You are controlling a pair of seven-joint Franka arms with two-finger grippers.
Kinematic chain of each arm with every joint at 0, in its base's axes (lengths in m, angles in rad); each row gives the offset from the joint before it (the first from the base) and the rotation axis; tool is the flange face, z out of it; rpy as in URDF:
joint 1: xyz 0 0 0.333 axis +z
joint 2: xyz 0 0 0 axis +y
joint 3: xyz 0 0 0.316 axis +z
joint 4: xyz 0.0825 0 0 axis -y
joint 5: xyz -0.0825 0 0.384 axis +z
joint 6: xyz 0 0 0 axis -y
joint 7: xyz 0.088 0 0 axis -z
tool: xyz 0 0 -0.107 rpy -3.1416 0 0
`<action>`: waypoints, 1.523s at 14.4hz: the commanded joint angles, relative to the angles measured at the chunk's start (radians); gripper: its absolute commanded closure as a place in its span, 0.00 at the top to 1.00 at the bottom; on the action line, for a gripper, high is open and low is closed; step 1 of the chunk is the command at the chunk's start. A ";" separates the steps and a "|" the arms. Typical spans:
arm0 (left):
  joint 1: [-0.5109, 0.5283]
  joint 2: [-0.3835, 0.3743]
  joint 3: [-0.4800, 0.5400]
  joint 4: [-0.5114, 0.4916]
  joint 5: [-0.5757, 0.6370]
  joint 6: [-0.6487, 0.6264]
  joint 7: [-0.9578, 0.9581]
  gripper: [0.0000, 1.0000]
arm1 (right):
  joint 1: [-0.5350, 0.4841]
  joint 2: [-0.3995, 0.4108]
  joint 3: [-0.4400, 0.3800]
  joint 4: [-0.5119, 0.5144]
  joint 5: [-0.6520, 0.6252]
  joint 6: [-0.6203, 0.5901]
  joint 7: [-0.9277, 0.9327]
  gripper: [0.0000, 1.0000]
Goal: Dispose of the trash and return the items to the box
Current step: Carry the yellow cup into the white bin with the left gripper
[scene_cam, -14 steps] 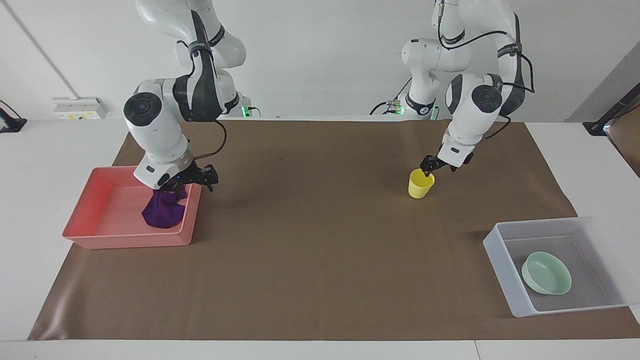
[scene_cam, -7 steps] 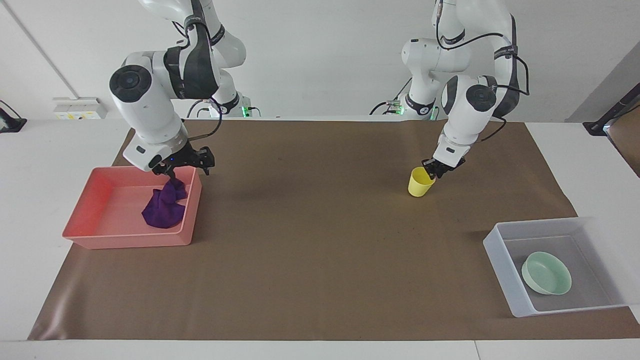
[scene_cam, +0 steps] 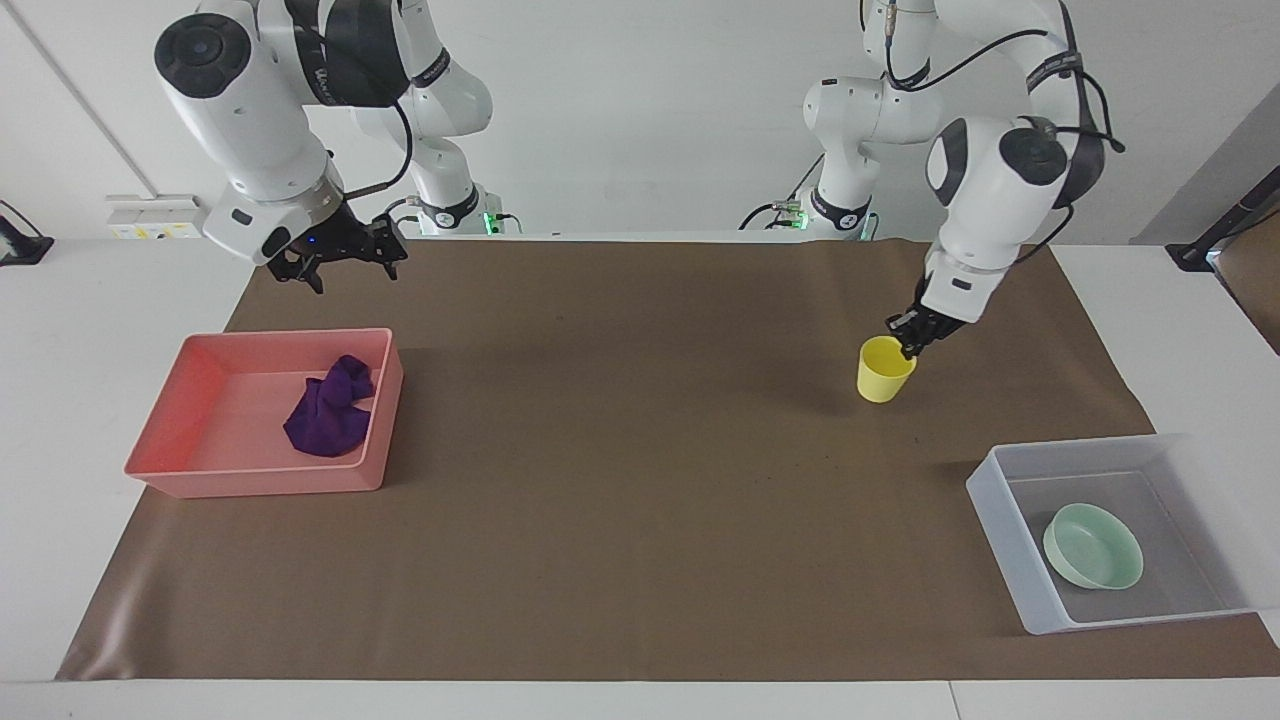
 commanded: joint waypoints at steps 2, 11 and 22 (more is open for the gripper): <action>0.192 0.351 -0.007 0.508 -0.026 -0.164 0.026 0.00 | -0.011 -0.025 0.003 0.001 0.018 -0.014 -0.021 0.99; 0.294 0.641 -0.002 0.574 -0.060 0.176 0.060 0.00 | -0.002 -0.039 0.005 -0.010 0.017 -0.008 -0.021 0.99; 0.234 0.396 -0.009 0.454 0.006 -0.019 0.053 1.00 | -0.011 -0.044 0.005 -0.011 0.017 -0.008 -0.018 0.99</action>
